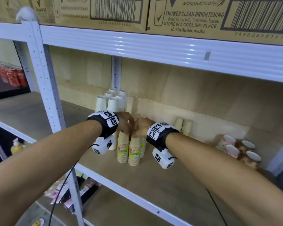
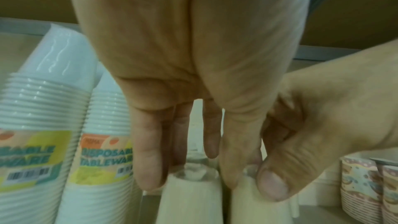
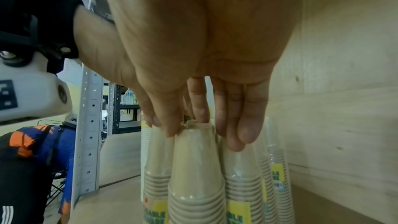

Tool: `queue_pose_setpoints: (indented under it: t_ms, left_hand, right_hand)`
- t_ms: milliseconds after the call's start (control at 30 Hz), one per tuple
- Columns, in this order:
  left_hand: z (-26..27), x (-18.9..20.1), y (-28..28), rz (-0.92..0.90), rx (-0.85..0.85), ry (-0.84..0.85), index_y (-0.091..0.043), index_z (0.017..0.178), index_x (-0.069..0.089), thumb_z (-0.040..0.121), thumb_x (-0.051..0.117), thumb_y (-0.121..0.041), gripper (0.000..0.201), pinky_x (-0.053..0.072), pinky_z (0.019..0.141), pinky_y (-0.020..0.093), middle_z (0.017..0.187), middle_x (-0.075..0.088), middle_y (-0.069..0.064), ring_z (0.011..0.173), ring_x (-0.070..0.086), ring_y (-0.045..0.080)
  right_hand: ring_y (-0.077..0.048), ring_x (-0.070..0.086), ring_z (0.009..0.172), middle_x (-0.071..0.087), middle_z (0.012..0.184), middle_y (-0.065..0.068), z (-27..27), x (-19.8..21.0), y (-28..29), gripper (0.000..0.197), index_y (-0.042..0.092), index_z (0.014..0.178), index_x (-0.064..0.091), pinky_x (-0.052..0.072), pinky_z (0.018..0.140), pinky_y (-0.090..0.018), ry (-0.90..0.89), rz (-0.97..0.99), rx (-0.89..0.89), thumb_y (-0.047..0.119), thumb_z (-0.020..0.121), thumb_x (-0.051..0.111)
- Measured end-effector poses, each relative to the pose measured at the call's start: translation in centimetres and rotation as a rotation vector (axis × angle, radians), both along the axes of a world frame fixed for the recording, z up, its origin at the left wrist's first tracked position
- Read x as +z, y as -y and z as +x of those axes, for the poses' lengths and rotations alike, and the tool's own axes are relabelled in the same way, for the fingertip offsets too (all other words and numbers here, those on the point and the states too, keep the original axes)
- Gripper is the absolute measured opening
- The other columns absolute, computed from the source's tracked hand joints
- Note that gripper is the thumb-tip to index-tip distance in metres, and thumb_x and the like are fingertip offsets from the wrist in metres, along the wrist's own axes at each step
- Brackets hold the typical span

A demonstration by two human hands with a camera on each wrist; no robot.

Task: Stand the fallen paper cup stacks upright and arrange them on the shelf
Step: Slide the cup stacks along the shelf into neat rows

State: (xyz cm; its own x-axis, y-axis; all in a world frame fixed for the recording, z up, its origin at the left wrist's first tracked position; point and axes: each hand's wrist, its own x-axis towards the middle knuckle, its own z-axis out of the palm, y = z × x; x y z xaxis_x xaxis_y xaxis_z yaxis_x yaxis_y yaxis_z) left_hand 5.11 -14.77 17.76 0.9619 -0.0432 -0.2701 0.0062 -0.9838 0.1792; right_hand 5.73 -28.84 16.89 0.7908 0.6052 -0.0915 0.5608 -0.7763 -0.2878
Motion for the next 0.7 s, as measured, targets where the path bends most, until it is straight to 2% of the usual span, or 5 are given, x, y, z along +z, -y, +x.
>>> queue_pose_setpoints:
  t_ms: [100,200,367,533,700]
  left_hand:
    - [-0.1,-0.8,-0.1,0.016,-0.032,0.003,-0.011,0.116,0.069,0.082,0.074,-0.011,0.034,0.049,0.056,0.021,0.105,0.069,0.010,0.064,0.057,0.013]
    - [-0.2,-1.1,-0.2,0.010,-0.042,0.016,-0.004,0.119,0.067,0.084,0.071,-0.009,0.036,0.046,0.054,0.020,0.108,0.069,0.015,0.062,0.055,0.014]
    - [-0.4,-0.9,-0.6,0.014,-0.050,0.013,-0.004,0.116,0.068,0.082,0.073,-0.013,0.035,0.053,0.065,0.028,0.108,0.070,0.016,0.071,0.061,0.021]
    - [-0.3,-0.3,0.0,-0.003,-0.049,-0.008,-0.013,0.113,0.068,0.083,0.073,-0.012,0.031,0.054,0.061,0.025,0.097,0.070,0.005,0.069,0.064,0.017]
    - [0.7,0.5,1.4,-0.037,-0.098,-0.055,-0.013,0.109,0.072,0.079,0.076,-0.012,0.030,0.057,0.067,0.029,0.105,0.071,0.006,0.084,0.067,0.020]
  right_hand:
    - [-0.016,0.051,0.085,0.053,0.088,0.000,-0.3,-0.4,0.0,0.024,0.015,0.099,0.061,0.035,0.070,-0.023,0.000,0.040,0.023,0.016,0.079,0.075]
    - [-0.017,0.051,0.084,0.053,0.088,-0.001,-0.3,-0.9,-0.3,0.023,0.016,0.090,0.055,0.036,0.070,-0.024,0.020,0.050,0.012,0.015,0.079,0.075]
    - [-0.018,0.053,0.082,0.055,0.086,-0.002,-0.4,-0.8,-0.5,0.023,0.014,0.086,0.054,0.037,0.066,-0.023,0.034,0.050,0.013,0.013,0.078,0.075]
    - [-0.016,0.052,0.080,0.055,0.081,0.002,-0.4,-0.3,0.2,0.019,0.008,0.095,0.063,0.036,0.051,-0.018,-0.014,0.046,0.037,0.011,0.080,0.074]
    - [-0.022,0.067,0.079,0.069,0.085,-0.008,0.1,0.0,1.8,0.025,0.004,0.095,0.072,0.056,0.072,-0.032,-0.050,0.034,-0.064,0.018,0.076,0.076]
